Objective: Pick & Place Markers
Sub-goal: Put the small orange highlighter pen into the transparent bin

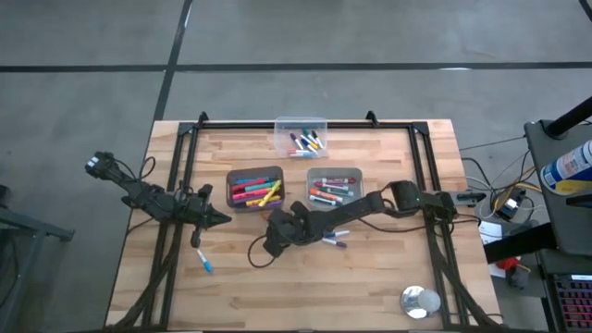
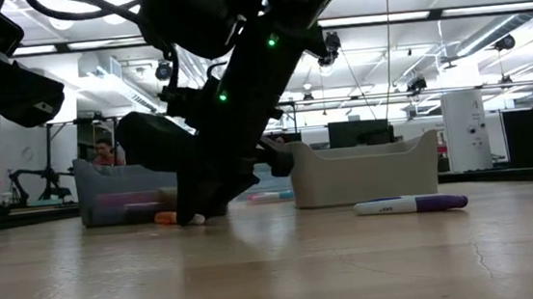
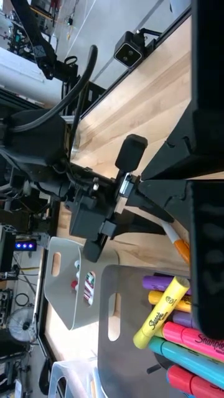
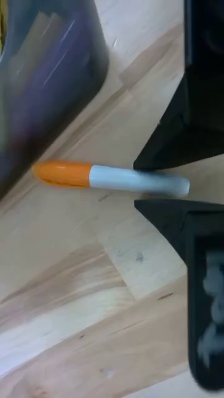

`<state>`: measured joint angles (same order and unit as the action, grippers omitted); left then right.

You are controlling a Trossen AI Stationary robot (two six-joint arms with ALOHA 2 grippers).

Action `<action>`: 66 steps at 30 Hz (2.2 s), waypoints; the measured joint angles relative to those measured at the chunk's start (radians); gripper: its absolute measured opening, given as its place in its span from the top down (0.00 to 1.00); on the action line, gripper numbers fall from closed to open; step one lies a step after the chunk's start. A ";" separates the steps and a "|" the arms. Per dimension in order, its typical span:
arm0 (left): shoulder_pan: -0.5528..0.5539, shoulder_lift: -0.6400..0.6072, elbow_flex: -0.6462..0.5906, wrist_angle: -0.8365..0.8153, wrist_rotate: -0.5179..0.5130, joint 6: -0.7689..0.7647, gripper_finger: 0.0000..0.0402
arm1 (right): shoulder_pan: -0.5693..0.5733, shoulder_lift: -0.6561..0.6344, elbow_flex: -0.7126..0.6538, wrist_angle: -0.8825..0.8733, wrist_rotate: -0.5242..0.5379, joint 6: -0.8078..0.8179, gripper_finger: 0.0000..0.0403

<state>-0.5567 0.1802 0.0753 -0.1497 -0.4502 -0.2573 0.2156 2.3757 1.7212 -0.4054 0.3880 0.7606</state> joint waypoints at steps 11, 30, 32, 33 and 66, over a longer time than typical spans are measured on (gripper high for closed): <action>0.000 0.000 0.000 0.000 0.000 -0.003 1.00 | 0.009 0.004 0.041 -0.003 -0.045 -0.069 0.94; 0.000 0.000 0.000 0.000 0.000 -0.085 1.00 | 0.015 0.004 0.437 -0.443 0.028 -0.201 0.94; 0.000 0.000 0.000 0.000 0.000 -0.086 1.00 | 0.003 0.004 0.457 -0.484 0.054 -0.214 0.94; 0.000 0.000 0.000 0.000 0.000 -0.086 1.00 | -0.004 0.004 0.464 -0.496 0.057 -0.219 0.94; 0.000 0.000 0.000 0.000 0.000 -0.079 1.00 | -0.294 -0.011 0.516 -0.805 0.218 -0.334 0.94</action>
<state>-0.5568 0.1802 0.0753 -0.1498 -0.4500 -0.3359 -0.0783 2.3642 2.2368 -1.2106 0.6056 0.4268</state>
